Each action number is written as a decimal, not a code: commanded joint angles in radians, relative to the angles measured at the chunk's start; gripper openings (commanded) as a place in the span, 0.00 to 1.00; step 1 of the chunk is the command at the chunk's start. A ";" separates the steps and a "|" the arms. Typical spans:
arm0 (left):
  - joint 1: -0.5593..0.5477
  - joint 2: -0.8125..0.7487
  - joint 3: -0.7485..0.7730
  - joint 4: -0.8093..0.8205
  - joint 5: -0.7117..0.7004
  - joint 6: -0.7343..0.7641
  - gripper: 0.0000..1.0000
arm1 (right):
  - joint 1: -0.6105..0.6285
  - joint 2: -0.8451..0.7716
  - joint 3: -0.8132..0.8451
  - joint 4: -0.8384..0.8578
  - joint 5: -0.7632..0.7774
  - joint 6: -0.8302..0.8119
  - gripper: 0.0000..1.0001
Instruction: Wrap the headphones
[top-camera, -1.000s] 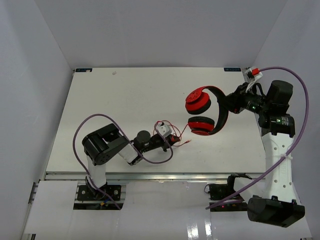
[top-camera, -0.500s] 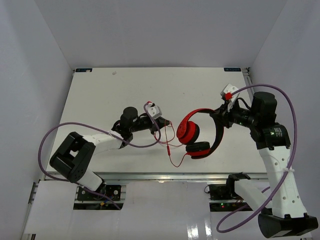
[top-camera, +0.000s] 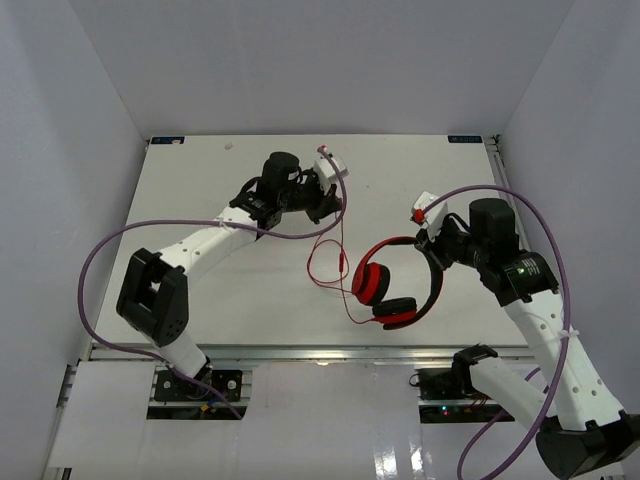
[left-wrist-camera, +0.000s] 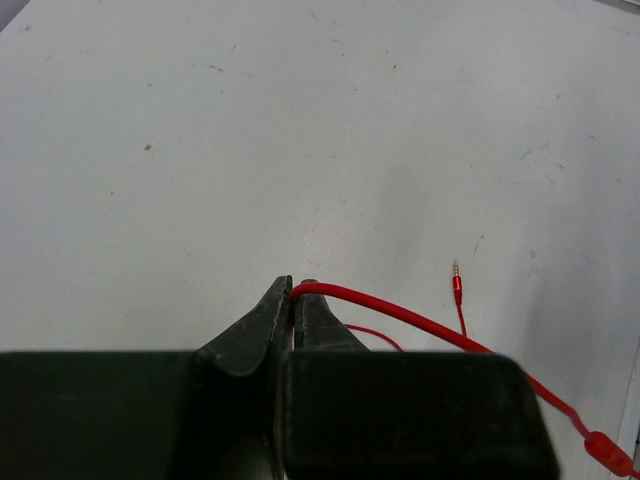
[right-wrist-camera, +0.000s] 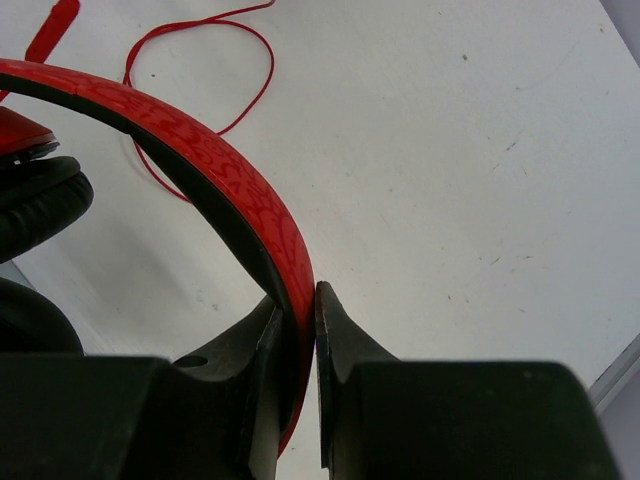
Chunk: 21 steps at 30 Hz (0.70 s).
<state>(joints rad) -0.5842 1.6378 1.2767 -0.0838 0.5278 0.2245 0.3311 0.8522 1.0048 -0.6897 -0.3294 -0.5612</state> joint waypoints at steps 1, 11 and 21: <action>0.003 0.083 0.192 -0.356 -0.144 -0.024 0.00 | 0.067 0.014 0.032 0.109 0.042 0.033 0.08; -0.024 0.363 0.671 -0.727 -0.339 -0.118 0.00 | 0.309 0.162 0.101 0.227 0.199 0.143 0.08; -0.034 0.368 0.838 -0.772 -0.466 -0.191 0.00 | 0.324 0.278 0.096 0.359 0.372 0.340 0.08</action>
<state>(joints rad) -0.6139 2.0839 2.0599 -0.8230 0.1422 0.0829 0.6548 1.1247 1.0569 -0.4704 -0.0645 -0.3542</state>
